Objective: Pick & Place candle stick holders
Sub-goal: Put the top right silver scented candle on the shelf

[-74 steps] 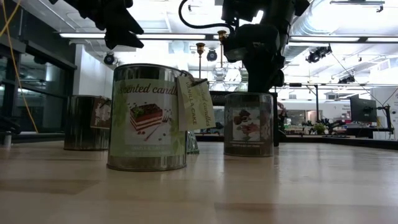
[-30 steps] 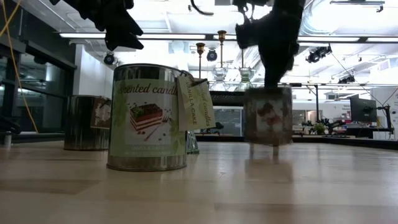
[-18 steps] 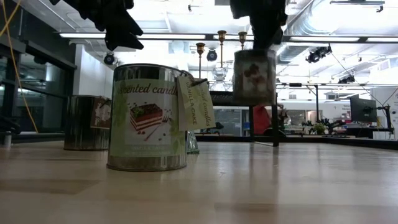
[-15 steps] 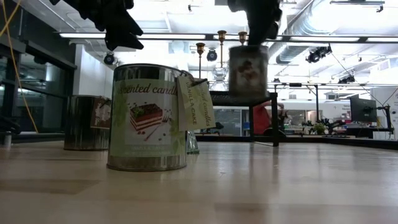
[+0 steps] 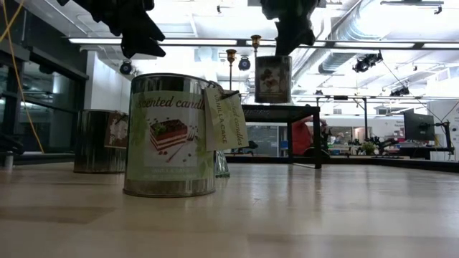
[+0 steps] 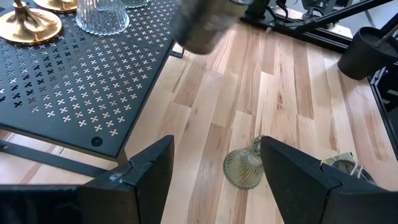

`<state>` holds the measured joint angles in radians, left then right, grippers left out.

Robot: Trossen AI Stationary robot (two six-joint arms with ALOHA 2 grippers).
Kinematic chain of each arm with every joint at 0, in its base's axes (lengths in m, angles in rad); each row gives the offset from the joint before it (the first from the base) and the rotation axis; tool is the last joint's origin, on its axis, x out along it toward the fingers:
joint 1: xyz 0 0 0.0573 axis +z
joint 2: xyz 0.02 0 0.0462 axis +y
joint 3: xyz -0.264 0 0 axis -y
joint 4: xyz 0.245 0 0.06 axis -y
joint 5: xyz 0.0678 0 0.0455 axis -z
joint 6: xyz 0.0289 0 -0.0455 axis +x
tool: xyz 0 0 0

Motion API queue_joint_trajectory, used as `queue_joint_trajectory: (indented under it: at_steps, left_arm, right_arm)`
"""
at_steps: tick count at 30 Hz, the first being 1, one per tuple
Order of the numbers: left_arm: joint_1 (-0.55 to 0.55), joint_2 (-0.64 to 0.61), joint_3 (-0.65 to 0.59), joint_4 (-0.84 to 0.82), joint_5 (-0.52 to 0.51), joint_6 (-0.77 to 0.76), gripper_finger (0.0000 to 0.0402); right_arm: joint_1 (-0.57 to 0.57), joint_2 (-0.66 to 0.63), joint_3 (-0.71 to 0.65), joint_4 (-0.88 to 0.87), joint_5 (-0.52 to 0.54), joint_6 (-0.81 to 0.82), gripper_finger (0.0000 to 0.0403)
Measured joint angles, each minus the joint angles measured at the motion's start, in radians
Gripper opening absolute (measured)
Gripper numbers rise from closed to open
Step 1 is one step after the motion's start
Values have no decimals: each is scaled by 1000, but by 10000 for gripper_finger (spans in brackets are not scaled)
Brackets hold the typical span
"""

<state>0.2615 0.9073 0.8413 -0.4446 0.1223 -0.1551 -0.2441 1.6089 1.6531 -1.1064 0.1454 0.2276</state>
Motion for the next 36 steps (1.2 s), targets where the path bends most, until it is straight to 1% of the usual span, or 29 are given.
queue_joint_trajectory:
  at_steps: [5,12,17,25,30,36]
  left_arm:
    - [0,0,0,0,0,0,234]
    - [0,0,0,0,0,0,234]
    - [0,0,0,0,0,0,234]
    - [0,0,0,0,0,0,234]
    - [0,0,0,0,0,0,234]
    - [0,0,0,0,0,0,234]
  right_arm:
    - [-63,0,0,32,-15,-23,4]
    - [-117,0,0,49,-21,-27,4]
    - [-139,0,1,52,-20,-27,4]
    - [-159,1,1,106,-16,-27,4]
    - [-167,1,-10,93,-4,-29,4]
    - [-171,3,-31,99,-15,-21,4]
